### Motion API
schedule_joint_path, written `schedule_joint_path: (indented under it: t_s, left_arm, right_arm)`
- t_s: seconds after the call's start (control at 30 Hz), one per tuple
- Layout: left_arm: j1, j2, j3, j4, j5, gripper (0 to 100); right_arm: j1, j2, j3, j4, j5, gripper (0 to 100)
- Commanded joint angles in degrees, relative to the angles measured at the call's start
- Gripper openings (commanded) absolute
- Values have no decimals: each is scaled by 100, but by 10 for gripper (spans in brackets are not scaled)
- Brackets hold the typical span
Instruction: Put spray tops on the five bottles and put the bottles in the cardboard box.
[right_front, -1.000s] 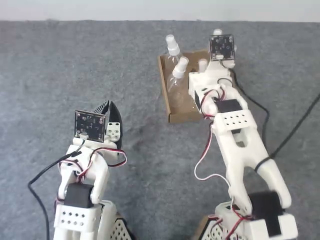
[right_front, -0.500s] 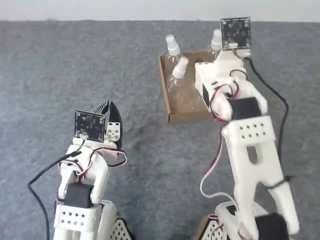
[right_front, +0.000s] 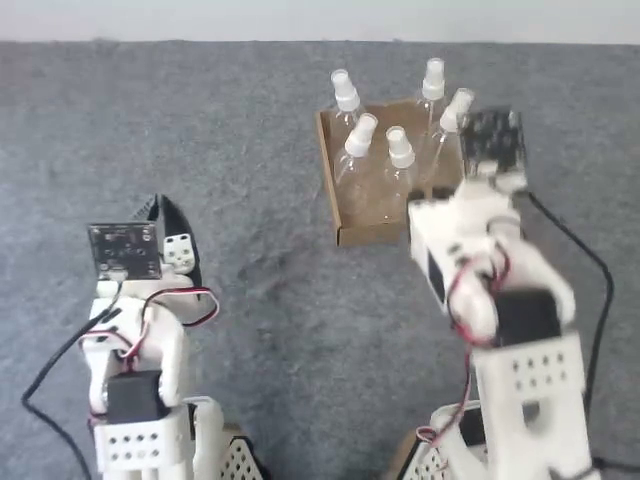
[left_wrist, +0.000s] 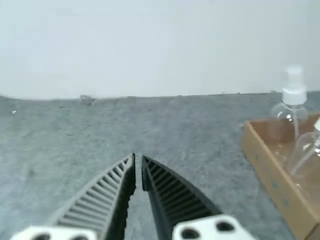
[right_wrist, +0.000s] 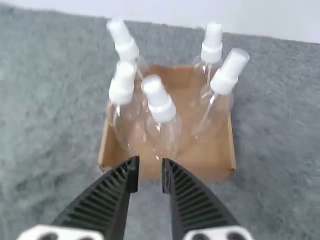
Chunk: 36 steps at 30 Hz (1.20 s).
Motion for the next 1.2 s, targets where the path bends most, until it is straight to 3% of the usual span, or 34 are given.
schedule_joint_path:
  t_s: [0.0,0.43,0.57,0.77,0.93,1.1,1.17]
  left_arm:
    - [-202,-18,-347,440,62,13]
    - [149,-18,-207,1600,53,13]
    - [141,-281,119,1503,70,12]
    - [141,-2040,1226,1565,44,12]
    - [141,-1600,1358,1336,44,12]
    - [141,-1881,2246,993,62,12]
    - [88,-1846,2211,1187,53,9]
  right_arm:
    - [-31,-1569,1415,-4,695,28]
    - [4,-4365,3833,532,1310,28]
    - [101,-4813,3956,593,1574,28]
    - [831,-5165,4396,840,1600,28]
    - [1174,-5358,5099,769,1556,28]
    - [1200,-5349,5679,769,1556,28]
    - [1200,-5349,5864,769,1556,28]
